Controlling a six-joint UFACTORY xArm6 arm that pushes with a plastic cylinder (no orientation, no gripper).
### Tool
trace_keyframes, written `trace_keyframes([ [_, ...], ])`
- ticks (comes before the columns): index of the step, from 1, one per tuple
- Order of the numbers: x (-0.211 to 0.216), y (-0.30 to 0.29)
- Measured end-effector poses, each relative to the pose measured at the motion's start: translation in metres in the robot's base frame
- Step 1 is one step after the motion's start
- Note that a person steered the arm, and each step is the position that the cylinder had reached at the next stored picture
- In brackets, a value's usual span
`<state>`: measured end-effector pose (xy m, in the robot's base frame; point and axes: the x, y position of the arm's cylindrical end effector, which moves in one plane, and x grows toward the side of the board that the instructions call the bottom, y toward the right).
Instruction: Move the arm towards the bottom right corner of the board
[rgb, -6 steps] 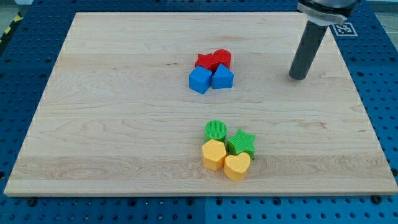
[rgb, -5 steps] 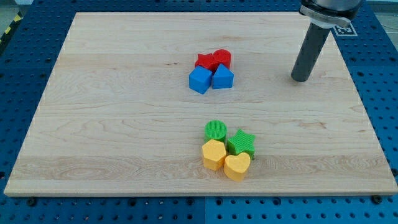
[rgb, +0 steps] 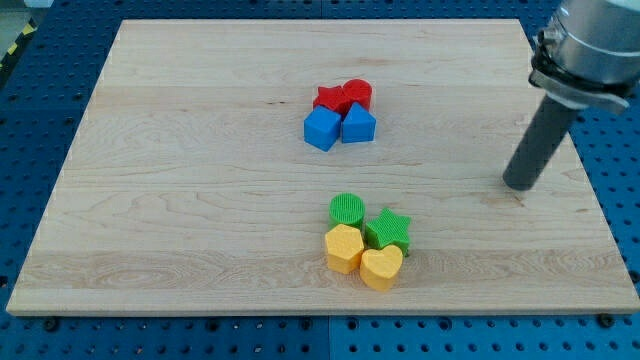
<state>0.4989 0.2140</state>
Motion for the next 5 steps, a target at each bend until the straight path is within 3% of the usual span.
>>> trace_keyframes([
  [3,0.014,0.0],
  [5,0.048,0.003],
])
